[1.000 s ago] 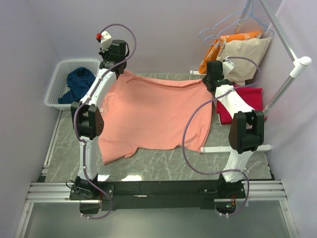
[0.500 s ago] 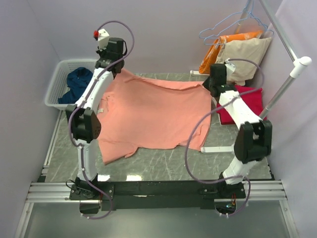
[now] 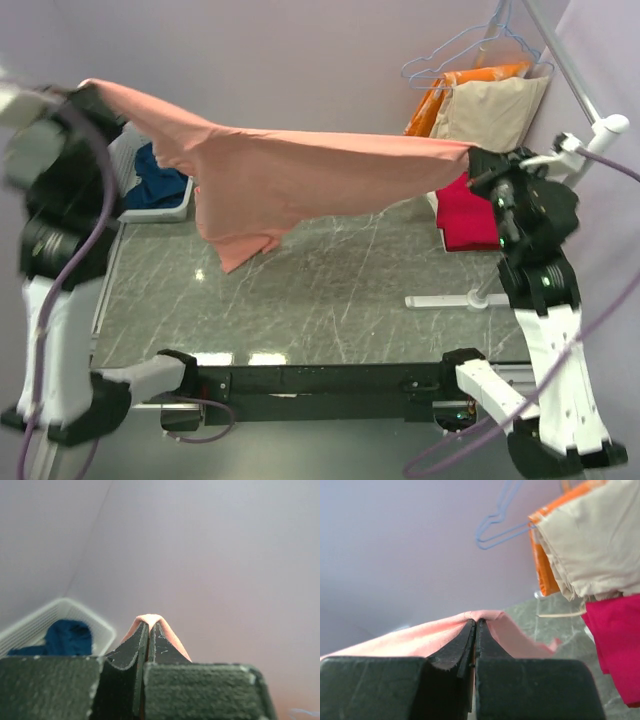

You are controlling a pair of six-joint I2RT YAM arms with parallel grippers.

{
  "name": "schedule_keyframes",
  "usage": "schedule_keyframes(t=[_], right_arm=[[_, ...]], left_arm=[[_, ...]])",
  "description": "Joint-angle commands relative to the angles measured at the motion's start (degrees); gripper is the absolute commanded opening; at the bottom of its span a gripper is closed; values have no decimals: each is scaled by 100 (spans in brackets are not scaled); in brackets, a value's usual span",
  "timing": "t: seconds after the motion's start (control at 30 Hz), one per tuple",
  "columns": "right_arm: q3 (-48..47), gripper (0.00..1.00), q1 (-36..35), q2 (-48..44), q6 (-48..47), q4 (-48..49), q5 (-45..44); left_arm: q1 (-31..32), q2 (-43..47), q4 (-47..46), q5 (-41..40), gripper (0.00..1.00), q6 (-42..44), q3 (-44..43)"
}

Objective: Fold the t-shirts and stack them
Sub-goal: Flatten the tshirt out

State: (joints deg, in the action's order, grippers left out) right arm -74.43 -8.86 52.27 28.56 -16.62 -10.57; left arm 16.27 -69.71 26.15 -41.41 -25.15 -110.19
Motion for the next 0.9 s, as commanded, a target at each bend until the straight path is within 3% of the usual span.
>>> schedule_keyframes(t=[0.0,0.23,0.47,0.63,0.87], right_arm=[[122,0,-1,-603,-324,-394,564],[-246,0,-10,-1307,-430,-711,1039],[-335,0,-19,-1150,-299,-317,1145],[409,0,-28,-412,-44,150,725],[1440,0,-247,1239,580,1054,161]], left_arm=[[-10,991,-181,747,1,168,419],[-10,1662,258,1100,1,159,69],[-10,1224,22,1188,1,528,-626],[-10,-172,48,1091,1,555,-689],[218,-2325,-286,908,1,291,411]])
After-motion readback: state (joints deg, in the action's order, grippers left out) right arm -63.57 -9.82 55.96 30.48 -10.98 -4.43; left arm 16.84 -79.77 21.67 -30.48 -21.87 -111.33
